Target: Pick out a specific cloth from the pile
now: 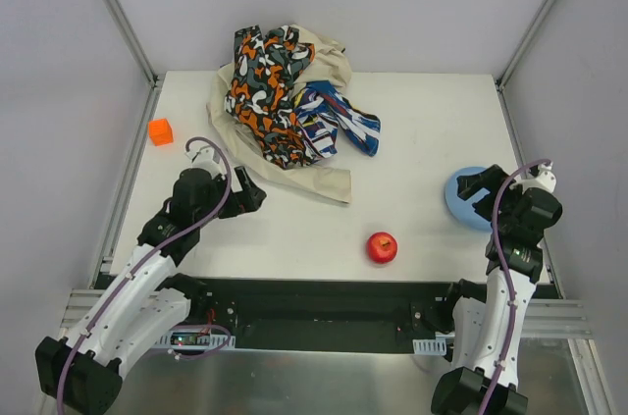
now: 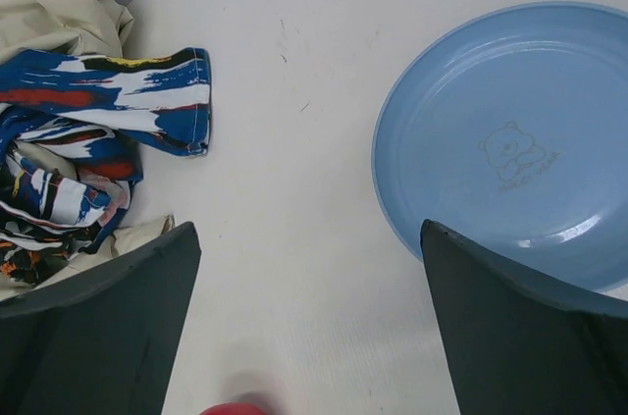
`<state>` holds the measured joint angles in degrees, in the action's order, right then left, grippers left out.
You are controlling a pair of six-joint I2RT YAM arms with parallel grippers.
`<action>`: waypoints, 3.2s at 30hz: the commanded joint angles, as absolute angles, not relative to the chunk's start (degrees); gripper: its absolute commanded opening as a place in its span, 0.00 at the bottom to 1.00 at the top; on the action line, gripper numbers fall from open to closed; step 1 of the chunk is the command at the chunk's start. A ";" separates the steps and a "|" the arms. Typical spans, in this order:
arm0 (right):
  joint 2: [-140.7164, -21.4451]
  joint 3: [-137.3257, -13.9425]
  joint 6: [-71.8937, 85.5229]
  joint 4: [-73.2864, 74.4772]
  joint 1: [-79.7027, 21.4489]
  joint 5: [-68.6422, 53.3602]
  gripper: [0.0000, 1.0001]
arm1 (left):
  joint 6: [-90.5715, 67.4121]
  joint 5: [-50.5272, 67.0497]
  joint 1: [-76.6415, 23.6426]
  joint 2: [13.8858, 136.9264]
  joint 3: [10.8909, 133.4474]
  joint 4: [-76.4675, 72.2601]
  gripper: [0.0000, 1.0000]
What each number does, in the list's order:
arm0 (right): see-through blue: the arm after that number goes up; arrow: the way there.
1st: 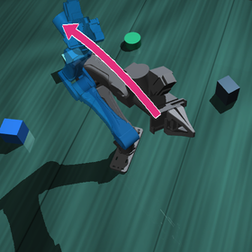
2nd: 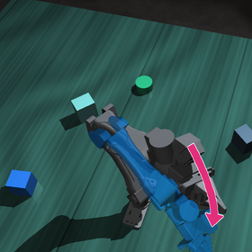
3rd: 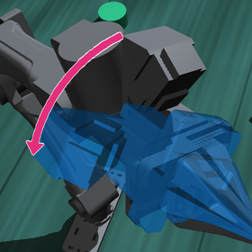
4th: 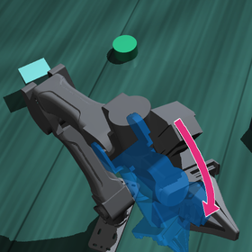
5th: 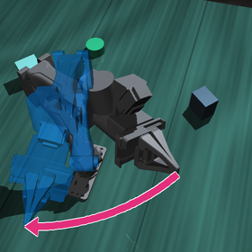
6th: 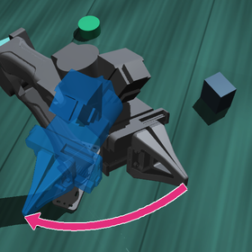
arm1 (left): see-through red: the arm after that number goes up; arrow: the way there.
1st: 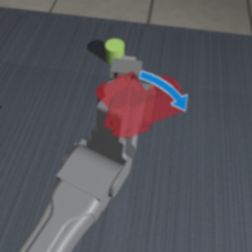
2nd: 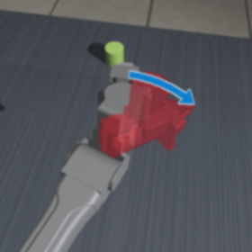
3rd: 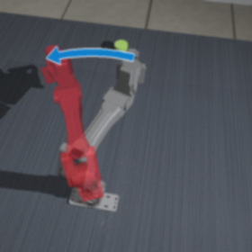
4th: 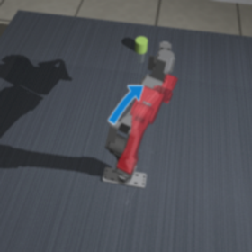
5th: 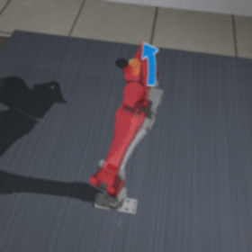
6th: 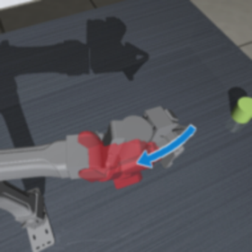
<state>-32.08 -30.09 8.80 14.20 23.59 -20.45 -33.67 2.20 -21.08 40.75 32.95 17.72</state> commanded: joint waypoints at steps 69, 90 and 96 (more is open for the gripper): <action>-38.40 -28.39 11.78 0.53 21.01 -43.40 0.96 | 23.92 -20.19 -27.16 133.08 118.99 25.40 0.00; -79.49 -47.62 12.73 -18.16 -25.91 -9.41 0.96 | 14.25 -31.83 -17.23 124.72 140.71 13.28 0.00; -104.99 -65.97 22.22 -27.23 -33.39 -9.33 0.96 | 12.31 -28.39 -13.63 126.56 141.95 12.83 0.00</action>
<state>-94.41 -56.75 15.11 -16.75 -29.54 -13.65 15.05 -26.04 -17.26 130.78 137.45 25.54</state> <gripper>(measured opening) 0.958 0.133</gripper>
